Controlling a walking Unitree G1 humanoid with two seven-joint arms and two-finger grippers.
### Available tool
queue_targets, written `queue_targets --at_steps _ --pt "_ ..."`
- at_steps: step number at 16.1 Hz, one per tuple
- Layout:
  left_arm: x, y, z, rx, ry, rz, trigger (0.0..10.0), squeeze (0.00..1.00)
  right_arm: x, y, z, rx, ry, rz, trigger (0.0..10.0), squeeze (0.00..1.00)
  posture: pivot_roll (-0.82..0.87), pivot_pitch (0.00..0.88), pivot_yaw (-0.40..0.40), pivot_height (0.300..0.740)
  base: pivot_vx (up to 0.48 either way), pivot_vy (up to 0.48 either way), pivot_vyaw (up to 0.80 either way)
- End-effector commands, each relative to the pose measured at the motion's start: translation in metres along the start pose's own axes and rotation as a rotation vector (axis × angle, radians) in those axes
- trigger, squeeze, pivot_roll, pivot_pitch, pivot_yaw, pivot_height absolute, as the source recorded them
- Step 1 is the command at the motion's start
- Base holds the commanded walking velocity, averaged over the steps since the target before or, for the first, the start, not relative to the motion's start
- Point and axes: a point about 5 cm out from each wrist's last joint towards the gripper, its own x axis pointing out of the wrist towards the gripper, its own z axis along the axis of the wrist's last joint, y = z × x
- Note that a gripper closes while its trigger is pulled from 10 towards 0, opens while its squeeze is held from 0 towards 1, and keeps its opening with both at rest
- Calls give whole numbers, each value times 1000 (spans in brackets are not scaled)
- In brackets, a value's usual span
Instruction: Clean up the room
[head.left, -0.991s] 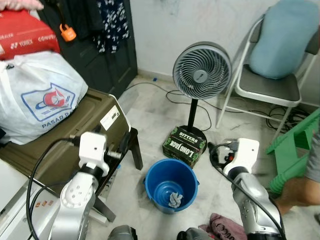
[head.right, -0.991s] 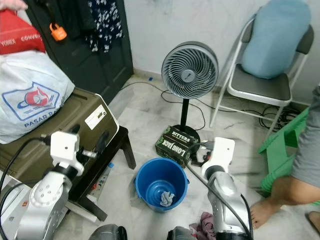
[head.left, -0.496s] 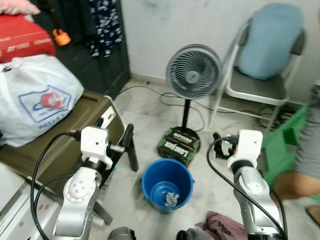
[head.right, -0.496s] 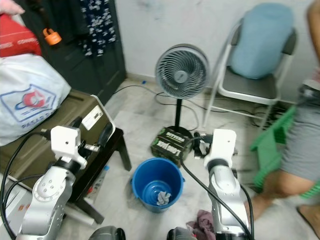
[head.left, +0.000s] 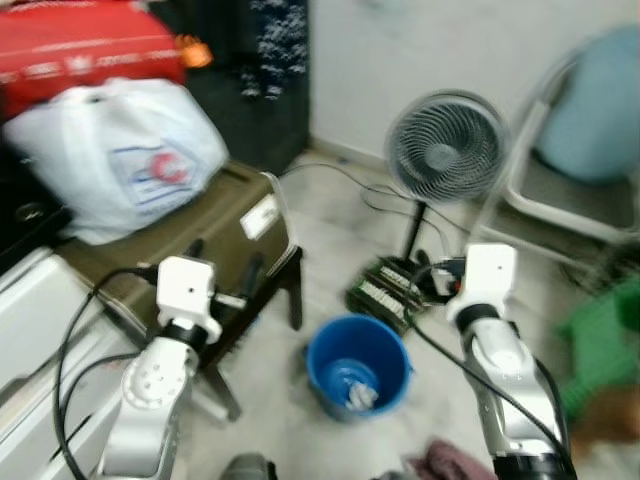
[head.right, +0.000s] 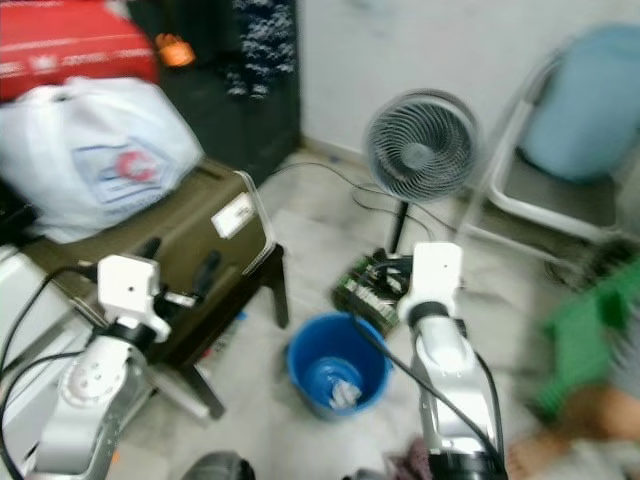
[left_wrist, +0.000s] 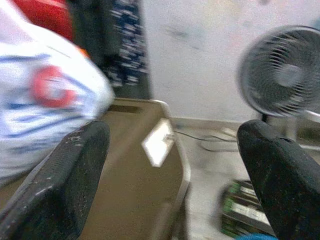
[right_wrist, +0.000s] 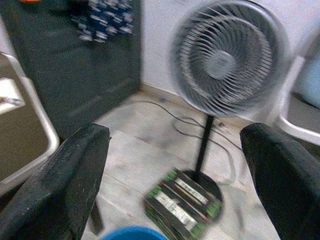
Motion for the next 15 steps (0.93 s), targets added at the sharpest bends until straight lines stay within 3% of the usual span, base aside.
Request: queue_targets --at_steps 1,8,15 --pt "3 -1 3 8 -14 20 10000 0 0 -3 1 1 -4 -9 10000 0 -42 21 13 740 0 0 800" --pt "4 -1 5 18 -16 33 10000 0 11 9 14 -13 -65 52 10000 0 -42 44 13 740 0 0 800" --pt "2 2 2 19 8 100 10000 0 11 13 15 -38 -74 84 10000 0 -38 50 4 740 0 0 788"
